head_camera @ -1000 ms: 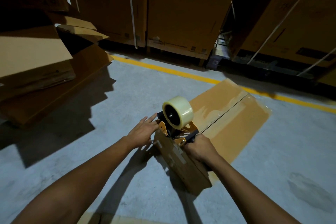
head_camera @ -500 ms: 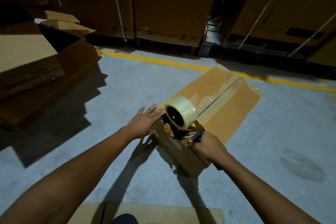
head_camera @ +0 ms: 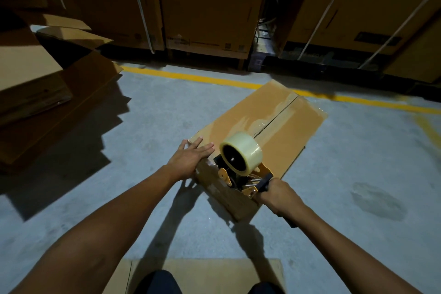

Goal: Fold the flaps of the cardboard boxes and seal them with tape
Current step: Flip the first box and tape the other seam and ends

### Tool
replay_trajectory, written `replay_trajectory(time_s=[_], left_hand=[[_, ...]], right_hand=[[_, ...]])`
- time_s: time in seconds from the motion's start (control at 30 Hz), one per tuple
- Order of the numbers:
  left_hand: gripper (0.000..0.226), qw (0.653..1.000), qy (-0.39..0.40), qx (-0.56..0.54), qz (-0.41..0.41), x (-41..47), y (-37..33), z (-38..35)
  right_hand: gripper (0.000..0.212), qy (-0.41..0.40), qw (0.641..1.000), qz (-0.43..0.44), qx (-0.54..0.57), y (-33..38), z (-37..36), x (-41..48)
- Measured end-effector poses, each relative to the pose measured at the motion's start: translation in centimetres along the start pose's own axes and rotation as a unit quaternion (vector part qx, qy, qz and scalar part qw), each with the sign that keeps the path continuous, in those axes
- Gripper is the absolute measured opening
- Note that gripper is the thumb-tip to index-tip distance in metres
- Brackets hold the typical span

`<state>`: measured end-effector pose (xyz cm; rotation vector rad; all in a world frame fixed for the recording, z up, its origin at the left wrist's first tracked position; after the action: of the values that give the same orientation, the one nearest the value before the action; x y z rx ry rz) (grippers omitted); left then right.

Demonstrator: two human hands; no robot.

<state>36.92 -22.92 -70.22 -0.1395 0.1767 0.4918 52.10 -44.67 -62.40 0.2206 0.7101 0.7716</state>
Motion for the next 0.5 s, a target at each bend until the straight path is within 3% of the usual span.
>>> replay_trajectory(time_s=[0.1,0.27,0.5], left_hand=[[0.09,0.998,0.023,0.06,-0.009,-0.2,-1.8,0.8],[0.056,0.993,0.037,0.085,-0.075,-1.6,-6.5,0.9],[0.085,0.995,0.027,0.074,-0.062,-1.6,-6.0,0.2]], right_hand=[[0.021,-0.007,1.0,0.001,-0.01,-0.4,-0.1,-0.5],[0.01,-0.021,1.0,0.002,-0.021,0.2,-0.1,-0.5],[0.012,-0.017,0.999,-0.002,-0.032,-2.0,0.5,-2.3]])
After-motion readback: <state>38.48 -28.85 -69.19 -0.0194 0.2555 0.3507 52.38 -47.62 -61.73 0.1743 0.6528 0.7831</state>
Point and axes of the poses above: each hand's wrist, its own x-axis towards the middle knuckle, its own z-axis out of the back of the hand, y = z × x, the point moved 5 cm from there along x, towards the middle knuckle, and after that the axes turned 2 degrees about x, right-handed, at the moved point
